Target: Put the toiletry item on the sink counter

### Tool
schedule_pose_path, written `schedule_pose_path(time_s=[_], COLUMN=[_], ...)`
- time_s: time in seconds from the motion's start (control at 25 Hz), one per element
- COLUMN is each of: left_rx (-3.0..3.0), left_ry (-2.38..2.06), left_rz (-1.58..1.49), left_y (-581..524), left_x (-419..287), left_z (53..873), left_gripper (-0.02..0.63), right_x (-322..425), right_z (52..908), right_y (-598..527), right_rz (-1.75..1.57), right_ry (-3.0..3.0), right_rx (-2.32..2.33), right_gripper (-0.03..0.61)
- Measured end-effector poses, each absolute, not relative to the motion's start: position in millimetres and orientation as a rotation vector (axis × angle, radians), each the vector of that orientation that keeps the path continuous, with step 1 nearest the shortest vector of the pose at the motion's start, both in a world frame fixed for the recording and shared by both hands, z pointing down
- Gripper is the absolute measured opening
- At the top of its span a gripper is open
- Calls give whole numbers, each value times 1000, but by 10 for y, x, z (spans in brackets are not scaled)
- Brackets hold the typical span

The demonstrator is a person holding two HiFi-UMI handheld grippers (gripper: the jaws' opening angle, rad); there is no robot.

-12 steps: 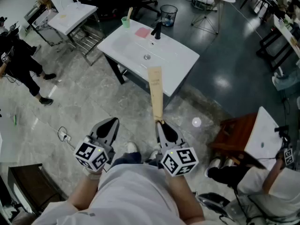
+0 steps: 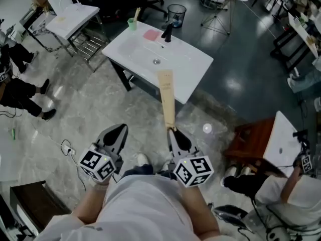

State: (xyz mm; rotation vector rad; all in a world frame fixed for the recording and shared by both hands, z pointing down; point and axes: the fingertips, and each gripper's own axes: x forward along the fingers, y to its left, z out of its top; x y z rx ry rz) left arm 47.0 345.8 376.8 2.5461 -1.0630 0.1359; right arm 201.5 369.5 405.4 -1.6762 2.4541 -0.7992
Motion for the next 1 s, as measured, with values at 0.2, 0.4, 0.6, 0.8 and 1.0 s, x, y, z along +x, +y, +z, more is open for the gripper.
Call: schedule_pose_path(time_s=[0.2,0.4,0.6,0.8,1.0], left_rx=[2552,2566,2576,2565,2556], left_ry=[-1032,-1001,-999,-1009,-1023], left_rz=[126,114,119,115,110], left_y=[3310,3162,3060,2974,2850], left_x=[209,-131,-492,-703,-774], left_z=[3747,3764,3786,3862,3927], left_gripper=[17,17,17,17,17], right_x=[1753,1449,1223,1077,1044], right_z=[3995,3929,3942,3968,4036], right_y=[3521,3338,3214,3070,2872], right_rz=[-782,-707,-692,-694,-692], right_ry=[2468,2472,2433,2422,2419], right_rx=[-1686,-1698,-1735,-1745,-1752], right_gripper=[48,49,49,49,49])
